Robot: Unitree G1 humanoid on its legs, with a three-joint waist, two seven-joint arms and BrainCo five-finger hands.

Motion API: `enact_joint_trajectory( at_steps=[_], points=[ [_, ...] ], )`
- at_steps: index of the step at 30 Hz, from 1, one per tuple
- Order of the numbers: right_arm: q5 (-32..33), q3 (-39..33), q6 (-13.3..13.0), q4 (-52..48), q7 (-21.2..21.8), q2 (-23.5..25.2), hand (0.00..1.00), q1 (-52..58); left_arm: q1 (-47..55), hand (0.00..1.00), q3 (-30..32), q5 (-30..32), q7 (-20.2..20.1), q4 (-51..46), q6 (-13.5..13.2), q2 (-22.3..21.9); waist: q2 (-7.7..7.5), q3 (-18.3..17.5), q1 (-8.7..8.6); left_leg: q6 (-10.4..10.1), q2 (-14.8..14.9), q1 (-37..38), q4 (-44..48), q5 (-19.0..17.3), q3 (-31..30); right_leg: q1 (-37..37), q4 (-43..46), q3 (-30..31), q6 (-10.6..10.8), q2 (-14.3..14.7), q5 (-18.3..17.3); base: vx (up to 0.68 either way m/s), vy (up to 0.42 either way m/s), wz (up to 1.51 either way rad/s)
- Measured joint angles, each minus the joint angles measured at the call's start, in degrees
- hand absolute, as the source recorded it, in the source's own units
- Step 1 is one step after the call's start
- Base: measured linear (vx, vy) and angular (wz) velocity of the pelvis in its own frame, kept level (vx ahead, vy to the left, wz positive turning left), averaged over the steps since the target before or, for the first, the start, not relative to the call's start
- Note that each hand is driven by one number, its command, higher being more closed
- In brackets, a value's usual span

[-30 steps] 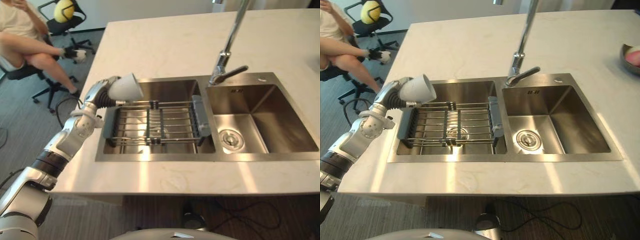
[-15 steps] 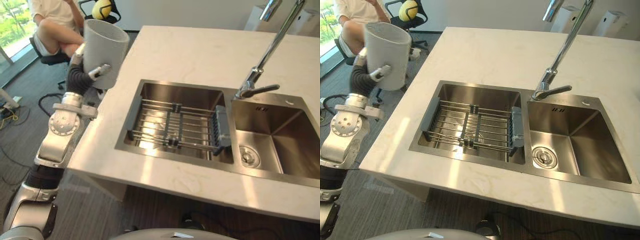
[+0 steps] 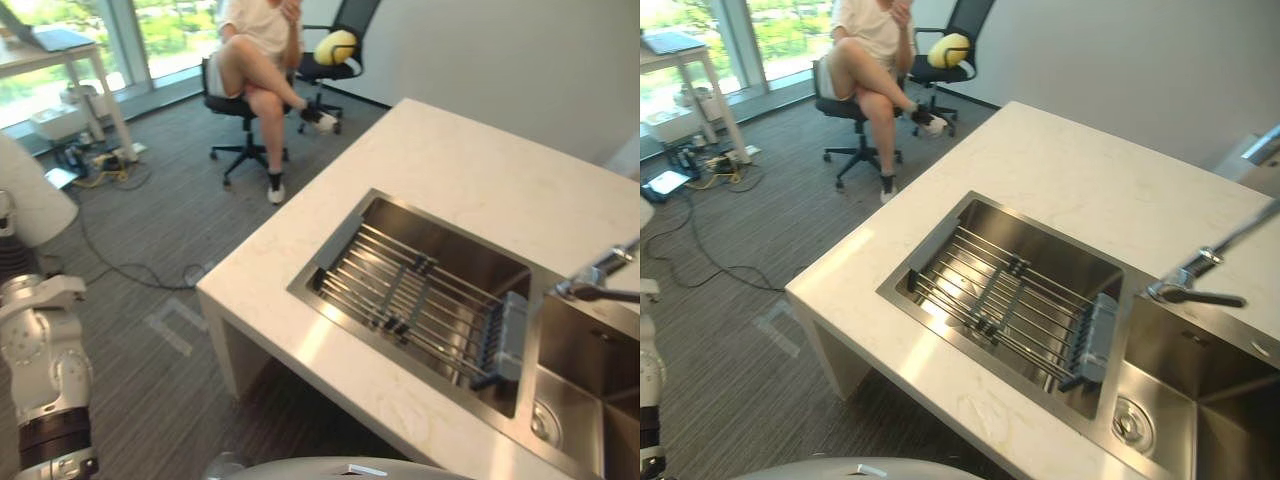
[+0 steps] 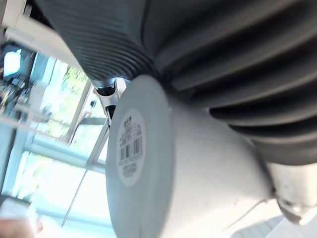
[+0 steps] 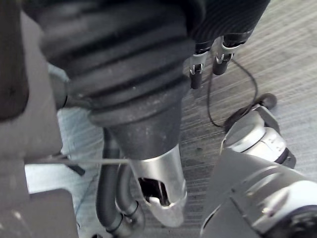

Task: Walk over to the sink, pick up the cup, carry it to the dishwasher, place the cup inside the dishwasher, then close the dishwasher door

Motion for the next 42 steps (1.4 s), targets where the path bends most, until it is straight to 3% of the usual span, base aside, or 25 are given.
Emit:
enact_joint_trajectory(
  at_steps=[2, 4, 5, 8, 10, 12, 15, 17, 18, 19, 20, 21, 22, 23, 24, 25, 26, 27, 28, 29, 30, 33, 35, 38, 42],
  points=[
    [0.0, 2.0, -0.1, 0.5, 0.1, -0.6, 0.00, -1.4, 0.3, 1.00, 1.9, -2.5, -0.9, -0.1, -0.7, 1.2, -0.15, -0.4, 1.19, -0.4, -0.1, -3.4, 3.7, -0.1, 0.0, 0.7, -2.6, -0.1, 0.7, 0.4, -2.9, -0.01, -0.204, 0.61],
    [0.1, 4.1, 2.2, 0.6, 0.6, -0.8, 0.00, -2.7, 1.7, 1.00, 1.8, -3.7, -1.2, -0.1, -1.1, 1.1, 2.17, 0.5, 1.97, -1.1, 0.9, -4.5, 5.7, 0.4, -0.1, 3.1, -6.0, -0.3, 1.0, 2.0, -3.7, -0.09, -0.183, 0.47],
    [0.1, 4.5, 2.9, 0.2, 0.6, -0.3, 0.00, -2.8, 3.4, 1.00, 0.9, -5.3, -1.5, 0.0, -1.3, 1.1, 4.12, 0.4, 1.89, -1.5, 1.9, -4.4, 5.0, 1.9, -0.2, 4.1, -6.6, -1.5, 0.7, 3.1, -3.8, -0.18, -0.157, 0.43],
    [-2.3, 6.7, 5.4, 0.5, 0.6, -0.8, 0.00, -2.8, 3.1, 1.00, -1.1, -7.0, -3.8, 1.6, -1.8, 1.1, 5.16, 0.2, 0.53, -0.8, 1.9, -4.1, -0.4, 8.4, 0.9, 4.4, -5.5, -5.0, -1.2, 3.0, -4.7, -0.21, -0.133, 0.77],
    [-2.1, 6.2, 5.8, 3.1, 0.6, -1.0, 0.00, -2.5, 1.6, 1.00, -3.4, -7.0, -5.9, 2.7, -1.8, 1.0, 5.66, 0.6, -0.93, 3.9, 2.1, -3.9, -5.7, 13.1, 8.5, 5.7, -5.6, -10.1, -2.1, 3.1, -4.5, -0.24, -0.110, 1.59],
    [-0.7, 5.9, 6.6, 4.8, 0.1, -0.9, 0.00, -0.7, 0.0, 1.00, -3.6, -6.8, -9.1, 4.6, -1.8, -0.4, 6.40, 1.8, -3.08, 10.0, 7.1, -2.8, -8.3, 9.4, 25.8, 9.6, -8.1, -18.0, -2.3, 3.4, -2.4, -0.19, -0.068, 1.95],
    [0.6, 5.4, 7.5, 5.0, 0.1, -0.6, 0.00, 0.5, -2.7, 1.00, -4.3, -6.2, -9.7, 4.6, -1.7, -2.1, 4.07, 2.2, -3.48, 9.9, 8.9, -4.9, -7.0, 6.5, 34.5, 9.6, -9.4, -25.5, -3.8, 0.2, -0.9, -0.21, 0.095, 1.46],
    [1.3, 5.0, 7.6, 4.5, 0.2, -1.3, 0.00, 0.4, -3.9, 1.00, -4.7, -5.5, -9.7, 3.6, -0.9, -1.5, 1.01, 2.2, -3.83, 12.7, 10.2, -7.9, 8.1, 7.2, 35.3, 8.4, -9.2, -29.6, -3.9, -5.4, 1.7, -0.23, 0.113, 0.90],
    [1.5, 5.1, 7.6, 4.4, 0.2, -1.4, 0.00, 0.5, -4.0, 1.00, -4.7, -5.5, -9.9, 3.5, -0.9, -1.3, 0.76, 1.9, -3.89, 12.3, 11.9, -7.4, 11.7, 6.4, 35.7, 8.2, -9.1, -29.7, -4.4, -6.5, 2.2, -0.25, 0.168, 0.45],
    [2.5, 5.3, 7.5, 3.6, 0.2, -2.4, 0.00, 0.9, -4.4, 1.00, -4.8, -5.8, -10.9, 3.5, -0.8, -1.0, 1.46, 1.4, -4.28, 11.9, 17.1, -6.1, 17.8, 5.4, 36.1, 7.7, -8.1, -30.0, -4.4, -7.8, 2.4, -0.16, 0.178, 0.35],
    [3.0, 5.5, 7.7, 1.9, 0.3, -4.3, 0.00, 1.5, -4.8, 1.00, -4.8, -6.1, -12.0, 3.6, -0.7, -1.3, 4.40, 0.9, -4.44, 14.6, 21.8, -3.6, 18.1, 11.8, 37.0, 5.9, -5.1, -29.5, -1.2, -7.8, 1.3, -0.23, 0.287, 0.58],
    [3.1, 5.5, 7.9, 2.3, 0.3, -5.2, 0.00, 0.9, -5.9, 1.00, -4.8, -6.6, -12.7, 4.1, -0.4, -1.6, 4.59, 0.7, -5.65, 10.3, 19.7, -2.3, 13.1, 10.5, 37.6, 4.2, -1.5, -27.9, 2.6, -9.7, 1.1, -0.15, 0.262, 1.15],
    [3.4, 5.6, 8.8, 2.3, 0.7, -5.1, 0.00, 0.0, -7.5, 1.00, -4.9, -6.9, -13.3, 4.5, 1.0, -2.0, 5.87, 0.5, -7.09, 9.9, 14.3, 0.6, -3.1, 9.1, 38.4, -0.3, 5.9, -27.8, -0.5, -7.0, -2.8, -0.15, 0.197, 1.34],
    [3.3, 5.5, 8.9, 2.3, 0.6, -4.5, 0.00, -0.3, -7.7, 1.00, -4.9, -6.9, -13.3, 4.6, 1.3, -1.9, 5.80, 0.6, -8.09, 9.0, 13.0, 1.8, -8.8, 11.3, 39.3, -0.6, 4.9, -27.8, -2.5, -4.9, -3.8, -0.12, 0.015, 1.63],
    [3.3, 5.2, 8.9, 2.4, 0.7, -2.8, 0.00, 0.1, -8.2, 1.00, -4.6, -6.9, -13.3, 4.7, 1.6, -1.3, 2.99, -0.1, -8.74, 9.6, 10.8, 1.6, -10.1, 8.5, 43.9, -0.2, 0.1, -28.8, -5.0, -3.1, -4.0, -0.07, -0.087, 1.40],
    [3.2, 4.8, 8.8, 2.4, 1.1, -2.7, 0.00, 0.0, -8.7, 1.00, -4.7, -6.9, -13.1, 4.6, 1.8, -2.3, 2.81, 0.6, -9.55, 9.8, 11.2, 0.8, -6.9, 7.4, 44.6, 0.6, -0.8, -30.0, -5.7, -4.0, -3.7, -0.11, -0.028, 1.12],
    [2.6, 4.6, 8.8, 2.5, 1.4, -3.5, 0.00, 0.3, -7.2, 1.00, -5.8, -6.8, -12.9, 3.8, 2.6, -2.7, 3.38, 1.4, -7.78, 9.0, 12.6, 1.0, 4.6, 7.7, 43.5, 1.4, -1.7, -30.5, -5.6, -6.0, -3.0, -0.10, 0.081, 0.59],
    [2.2, 4.8, 8.6, 2.3, 1.7, -4.7, 0.00, 1.2, -5.4, 1.00, -6.1, -6.8, -12.2, 2.3, 3.7, -3.1, 4.81, 1.2, -7.15, 5.8, 12.9, 3.6, 9.2, 6.0, 41.9, 2.8, -4.0, -31.3, -4.2, -5.9, -2.1, -0.12, 0.128, 0.25],
    [1.8, 4.9, 8.3, 2.3, 1.8, -5.6, 0.00, 1.7, -4.9, 1.00, -6.6, -6.8, -11.8, 0.9, 4.0, -3.5, 6.16, 0.5, -7.09, 4.9, 12.4, 5.0, 7.9, 6.4, 41.3, 3.5, -5.1, -31.9, -3.8, -5.7, -1.1, -0.07, 0.200, 0.61],
    [0.9, 4.9, 8.2, 2.4, 1.9, -6.9, 0.00, 1.7, -4.3, 1.00, -8.1, -6.2, -11.7, -2.3, 4.6, -3.7, 8.33, -0.8, -7.49, 1.8, 9.8, 7.1, 0.9, 5.8, 39.2, 3.7, -6.2, -33.2, -2.3, -5.8, 0.5, -0.06, 0.259, 0.95],
    [0.5, 4.4, 7.9, 2.9, 1.9, -6.5, 0.00, 1.3, -4.0, 1.00, -9.6, -4.9, -11.6, -4.9, 5.0, -4.1, 8.73, -1.2, -7.73, 0.0, 7.9, 7.9, -4.1, 7.3, 39.2, 4.1, -7.5, -33.7, -1.3, -5.9, 2.2, -0.06, 0.246, 1.03],
    [1.5, 3.6, 7.0, 3.1, 1.1, -5.4, 0.00, 1.8, -1.8, 1.00, -15.5, -4.7, -11.5, -9.8, 6.1, -8.5, 9.26, -1.6, -8.52, 0.8, 5.3, 8.2, -12.0, 8.7, 39.6, 7.5, -13.3, -40.0, 0.1, -5.0, 7.0, -0.03, 0.213, 1.20],
    [3.4, 3.7, 7.0, 2.7, 0.0, -4.3, 0.00, 1.2, -0.4, 1.00, -18.2, -4.8, -11.4, -9.7, 7.1, -10.8, 7.47, -1.1, -6.98, 1.3, 4.2, 8.0, -14.0, 9.8, 37.7, 8.2, -14.2, -40.7, -0.1, -4.8, 8.5, -0.04, 0.163, 0.62],
    [5.0, 3.7, 7.6, 2.8, -0.3, -2.6, 0.00, -0.1, 0.4, 1.00, -23.5, -4.8, -10.6, -8.8, 9.4, -11.6, 5.31, 0.0, -7.38, 2.4, 2.5, 7.3, -16.1, 11.4, 33.4, 8.4, -12.8, -37.0, -1.2, -5.2, 9.8, -0.06, 0.118, 0.76],
    [5.8, 3.2, 7.5, 2.7, -1.0, -2.0, 0.00, 0.1, 0.3, 1.00, -30.3, -4.8, -11.5, -7.1, 10.2, -12.8, 5.17, 0.1, -8.24, 3.7, 0.3, 6.2, -16.2, 11.3, 25.3, 8.3, -10.4, -21.1, -8.6, -5.1, 7.8, -0.04, 0.113, 1.00]
  ],
)
